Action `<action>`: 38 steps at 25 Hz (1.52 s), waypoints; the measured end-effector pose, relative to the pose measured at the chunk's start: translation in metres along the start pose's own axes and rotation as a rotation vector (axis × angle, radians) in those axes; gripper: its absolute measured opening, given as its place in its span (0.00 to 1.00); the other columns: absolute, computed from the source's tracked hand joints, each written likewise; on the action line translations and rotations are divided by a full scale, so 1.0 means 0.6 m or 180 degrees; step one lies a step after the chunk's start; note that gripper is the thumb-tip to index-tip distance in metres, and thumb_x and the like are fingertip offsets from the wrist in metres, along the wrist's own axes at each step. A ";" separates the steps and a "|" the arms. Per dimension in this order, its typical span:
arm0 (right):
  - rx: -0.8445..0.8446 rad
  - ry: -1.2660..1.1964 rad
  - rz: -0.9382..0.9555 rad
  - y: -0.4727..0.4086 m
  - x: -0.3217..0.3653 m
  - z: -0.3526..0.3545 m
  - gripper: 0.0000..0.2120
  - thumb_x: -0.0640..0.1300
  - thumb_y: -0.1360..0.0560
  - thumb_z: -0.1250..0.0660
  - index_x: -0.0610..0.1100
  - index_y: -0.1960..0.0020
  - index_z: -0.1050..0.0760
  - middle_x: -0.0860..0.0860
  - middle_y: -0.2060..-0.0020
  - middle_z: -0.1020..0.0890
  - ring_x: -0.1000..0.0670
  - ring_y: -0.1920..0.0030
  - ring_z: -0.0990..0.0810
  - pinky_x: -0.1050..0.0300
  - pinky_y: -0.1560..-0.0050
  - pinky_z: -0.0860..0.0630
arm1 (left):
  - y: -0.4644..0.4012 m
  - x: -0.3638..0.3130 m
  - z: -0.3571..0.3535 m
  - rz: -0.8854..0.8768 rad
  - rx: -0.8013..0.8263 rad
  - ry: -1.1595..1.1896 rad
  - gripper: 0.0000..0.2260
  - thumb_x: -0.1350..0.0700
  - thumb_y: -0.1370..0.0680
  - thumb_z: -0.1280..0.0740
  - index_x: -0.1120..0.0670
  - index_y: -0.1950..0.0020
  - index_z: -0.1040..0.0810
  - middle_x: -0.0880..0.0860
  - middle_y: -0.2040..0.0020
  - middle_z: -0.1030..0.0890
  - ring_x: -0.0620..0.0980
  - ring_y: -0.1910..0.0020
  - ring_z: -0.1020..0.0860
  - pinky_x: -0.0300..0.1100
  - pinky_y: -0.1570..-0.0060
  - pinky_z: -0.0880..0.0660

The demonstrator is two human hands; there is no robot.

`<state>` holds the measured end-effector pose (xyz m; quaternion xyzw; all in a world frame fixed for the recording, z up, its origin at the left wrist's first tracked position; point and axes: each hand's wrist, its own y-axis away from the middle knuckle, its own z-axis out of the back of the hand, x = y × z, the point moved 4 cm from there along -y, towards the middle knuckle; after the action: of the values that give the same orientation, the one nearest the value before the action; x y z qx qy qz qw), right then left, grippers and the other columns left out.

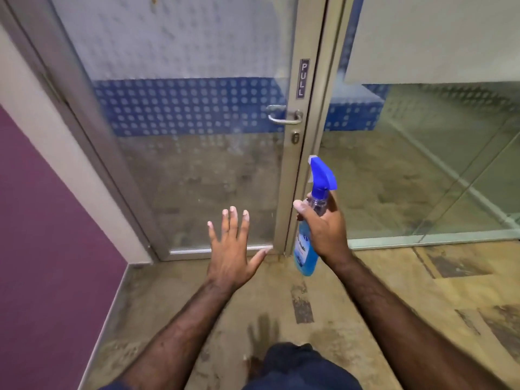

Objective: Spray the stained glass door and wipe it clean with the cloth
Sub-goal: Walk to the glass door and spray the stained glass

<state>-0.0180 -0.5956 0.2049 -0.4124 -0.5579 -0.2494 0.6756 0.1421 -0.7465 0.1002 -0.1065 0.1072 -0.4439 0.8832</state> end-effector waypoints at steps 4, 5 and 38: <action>0.0263 -0.0152 0.0108 -0.085 0.037 -0.114 0.14 0.35 0.21 0.24 0.51 0.49 0.25 0.58 0.63 0.19 0.57 0.62 0.20 0.60 0.52 0.20 | -0.070 0.101 0.046 0.0179 -0.0339 -0.0104 0.46 0.27 0.21 0.45 0.55 0.13 0.49 0.61 0.13 0.51 0.61 0.13 0.52 0.74 0.20 0.50; 0.0279 -0.0208 0.0150 -0.112 0.048 -0.144 0.15 0.36 0.22 0.23 0.51 0.48 0.25 0.60 0.63 0.19 0.59 0.62 0.21 0.56 0.51 0.20 | -0.095 0.131 0.062 0.0215 -0.0427 -0.0196 0.45 0.27 0.21 0.45 0.55 0.13 0.49 0.61 0.13 0.51 0.61 0.13 0.52 0.74 0.20 0.50; 0.0140 -0.0587 0.1407 -0.615 0.439 -0.530 0.12 0.42 0.18 0.26 0.42 0.39 0.25 0.44 0.62 0.20 0.49 0.67 0.19 0.50 0.62 0.14 | -0.855 0.649 0.611 0.0279 -0.2419 -0.0947 0.38 0.39 0.14 0.47 0.62 0.14 0.54 0.65 0.14 0.57 0.64 0.14 0.57 0.70 0.18 0.53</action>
<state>-0.0711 -1.0265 0.5487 -0.5307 -0.5188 -0.0445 0.6688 0.0828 -1.3259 0.5586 -0.4835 0.1391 -0.3145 0.8049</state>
